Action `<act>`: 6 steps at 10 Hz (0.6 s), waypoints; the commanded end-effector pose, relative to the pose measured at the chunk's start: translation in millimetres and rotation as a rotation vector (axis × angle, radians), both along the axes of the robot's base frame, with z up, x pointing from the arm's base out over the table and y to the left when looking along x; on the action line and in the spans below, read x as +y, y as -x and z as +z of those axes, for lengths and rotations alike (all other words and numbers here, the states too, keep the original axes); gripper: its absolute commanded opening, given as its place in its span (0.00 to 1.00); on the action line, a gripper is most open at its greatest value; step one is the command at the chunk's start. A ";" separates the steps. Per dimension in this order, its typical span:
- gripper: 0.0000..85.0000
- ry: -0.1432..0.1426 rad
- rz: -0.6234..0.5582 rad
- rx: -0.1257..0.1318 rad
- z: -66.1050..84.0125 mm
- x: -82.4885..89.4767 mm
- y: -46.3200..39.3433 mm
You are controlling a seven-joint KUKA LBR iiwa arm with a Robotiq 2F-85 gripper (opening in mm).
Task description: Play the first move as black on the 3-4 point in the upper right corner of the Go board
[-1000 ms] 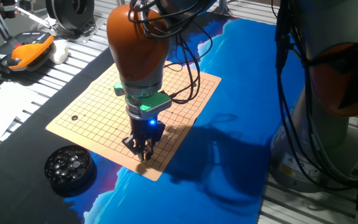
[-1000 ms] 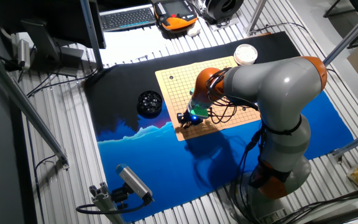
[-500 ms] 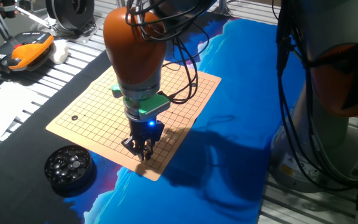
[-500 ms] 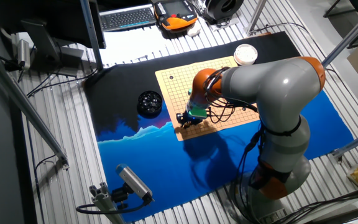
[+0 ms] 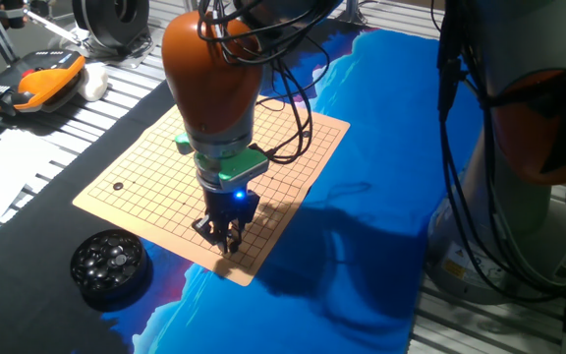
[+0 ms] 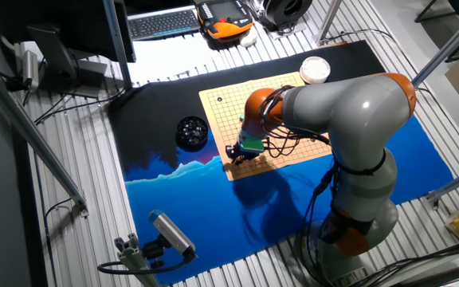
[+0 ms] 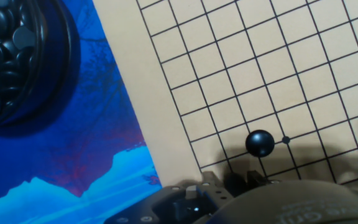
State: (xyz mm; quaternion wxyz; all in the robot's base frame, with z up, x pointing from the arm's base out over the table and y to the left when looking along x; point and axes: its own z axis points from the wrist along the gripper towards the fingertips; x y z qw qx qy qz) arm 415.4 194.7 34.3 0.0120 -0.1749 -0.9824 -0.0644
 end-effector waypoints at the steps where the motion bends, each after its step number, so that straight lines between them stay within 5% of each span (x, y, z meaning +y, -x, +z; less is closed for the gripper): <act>1: 0.40 0.003 0.001 0.000 0.0 -0.1 -0.1; 6: 0.40 0.017 0.006 -0.003 0.3 -1.5 -2.1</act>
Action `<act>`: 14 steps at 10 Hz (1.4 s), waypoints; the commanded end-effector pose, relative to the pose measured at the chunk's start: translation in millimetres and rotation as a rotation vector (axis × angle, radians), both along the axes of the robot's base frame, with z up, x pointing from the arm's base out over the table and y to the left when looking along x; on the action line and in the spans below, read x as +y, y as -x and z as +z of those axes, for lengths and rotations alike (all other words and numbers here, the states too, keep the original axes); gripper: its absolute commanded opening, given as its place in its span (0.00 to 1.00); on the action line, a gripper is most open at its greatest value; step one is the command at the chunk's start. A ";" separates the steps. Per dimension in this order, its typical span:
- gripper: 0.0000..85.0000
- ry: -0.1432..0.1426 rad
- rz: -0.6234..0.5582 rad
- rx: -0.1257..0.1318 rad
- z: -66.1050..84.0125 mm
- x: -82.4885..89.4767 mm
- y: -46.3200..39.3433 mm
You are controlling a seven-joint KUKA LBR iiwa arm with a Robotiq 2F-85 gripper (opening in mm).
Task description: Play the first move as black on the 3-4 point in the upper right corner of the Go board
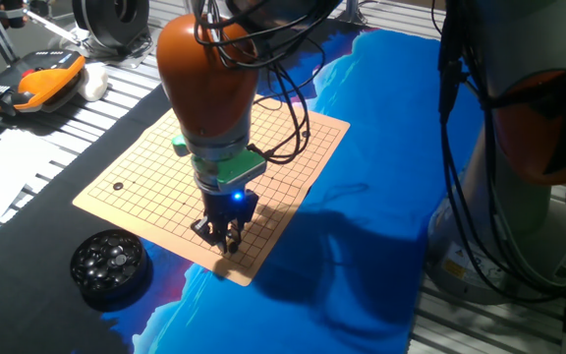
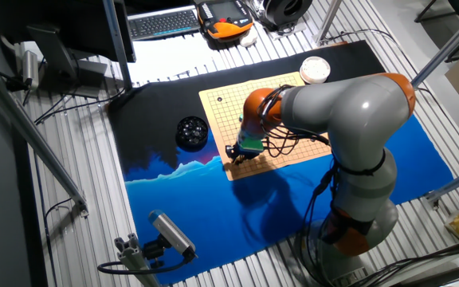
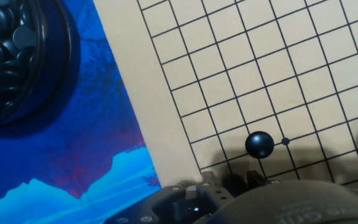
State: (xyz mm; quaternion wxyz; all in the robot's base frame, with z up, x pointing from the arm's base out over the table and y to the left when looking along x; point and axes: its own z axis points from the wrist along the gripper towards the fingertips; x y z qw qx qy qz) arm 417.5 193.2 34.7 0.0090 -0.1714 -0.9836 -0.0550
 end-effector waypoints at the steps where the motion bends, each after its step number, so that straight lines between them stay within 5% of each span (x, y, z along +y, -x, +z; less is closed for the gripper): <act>1: 0.40 0.014 0.007 0.000 0.4 -0.1 -0.2; 5: 0.40 0.013 0.011 0.001 1.4 -0.4 -0.6; 9: 0.40 0.012 0.056 0.011 22.5 -7.8 -6.8; 10: 0.20 0.018 0.080 0.005 27.9 -10.2 -7.8; 11: 0.20 0.019 0.108 0.004 34.5 -13.2 -9.9; 12: 0.00 0.013 0.128 0.003 41.5 -16.5 -12.5; 14: 0.00 0.008 0.172 -0.003 51.8 -23.0 -16.2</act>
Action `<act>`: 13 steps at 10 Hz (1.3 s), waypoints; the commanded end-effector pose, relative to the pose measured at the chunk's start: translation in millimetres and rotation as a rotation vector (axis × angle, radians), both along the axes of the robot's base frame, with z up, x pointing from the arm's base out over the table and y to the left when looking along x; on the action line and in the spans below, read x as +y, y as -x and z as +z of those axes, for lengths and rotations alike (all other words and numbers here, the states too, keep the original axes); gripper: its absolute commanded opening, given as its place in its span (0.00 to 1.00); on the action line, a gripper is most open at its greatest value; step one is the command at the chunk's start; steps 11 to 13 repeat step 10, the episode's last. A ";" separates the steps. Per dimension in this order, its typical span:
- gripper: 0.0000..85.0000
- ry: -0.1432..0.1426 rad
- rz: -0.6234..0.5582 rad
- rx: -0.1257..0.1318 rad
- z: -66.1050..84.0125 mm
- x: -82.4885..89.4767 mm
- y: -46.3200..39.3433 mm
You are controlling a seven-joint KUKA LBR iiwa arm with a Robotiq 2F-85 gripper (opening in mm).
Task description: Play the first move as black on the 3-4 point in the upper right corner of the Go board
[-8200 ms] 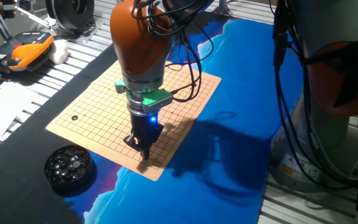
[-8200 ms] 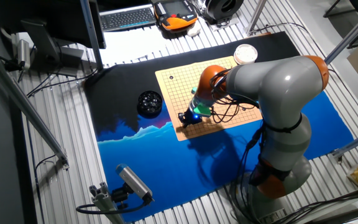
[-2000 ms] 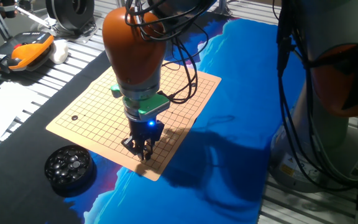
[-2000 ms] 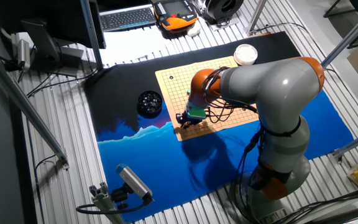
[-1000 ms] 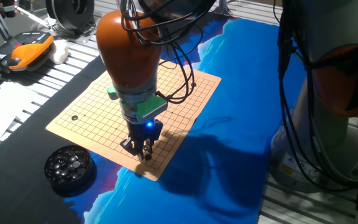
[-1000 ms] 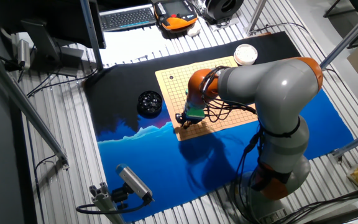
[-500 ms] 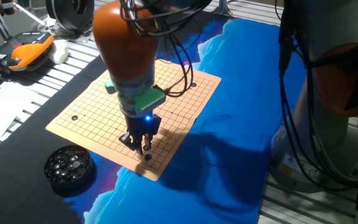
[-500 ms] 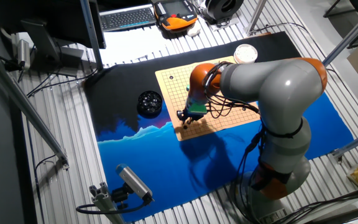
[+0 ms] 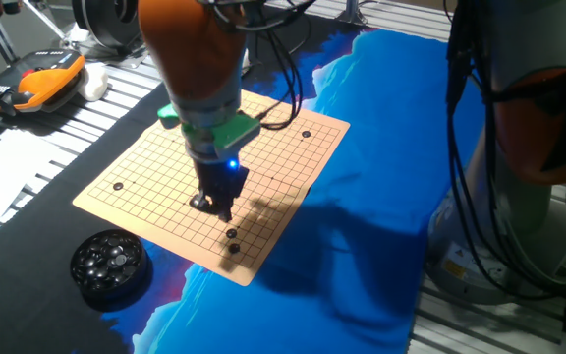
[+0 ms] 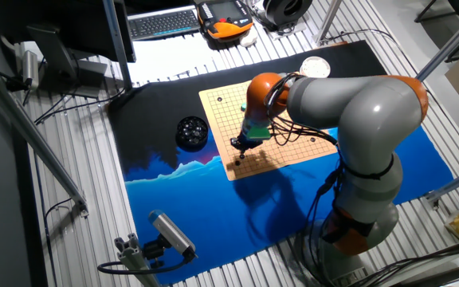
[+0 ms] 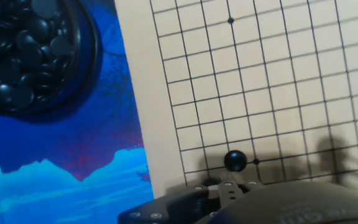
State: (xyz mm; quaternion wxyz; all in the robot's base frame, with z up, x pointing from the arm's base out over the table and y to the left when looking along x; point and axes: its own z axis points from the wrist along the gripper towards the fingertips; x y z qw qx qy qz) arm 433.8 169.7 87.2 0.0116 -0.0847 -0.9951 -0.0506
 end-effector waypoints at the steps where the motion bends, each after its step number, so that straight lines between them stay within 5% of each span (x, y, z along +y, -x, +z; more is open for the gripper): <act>1: 0.00 -0.001 0.014 0.000 5.1 -3.3 -1.4; 7: 0.00 0.023 0.150 -0.002 48.4 -39.9 -15.8; 13: 0.00 0.016 0.154 0.006 53.3 -46.4 -18.0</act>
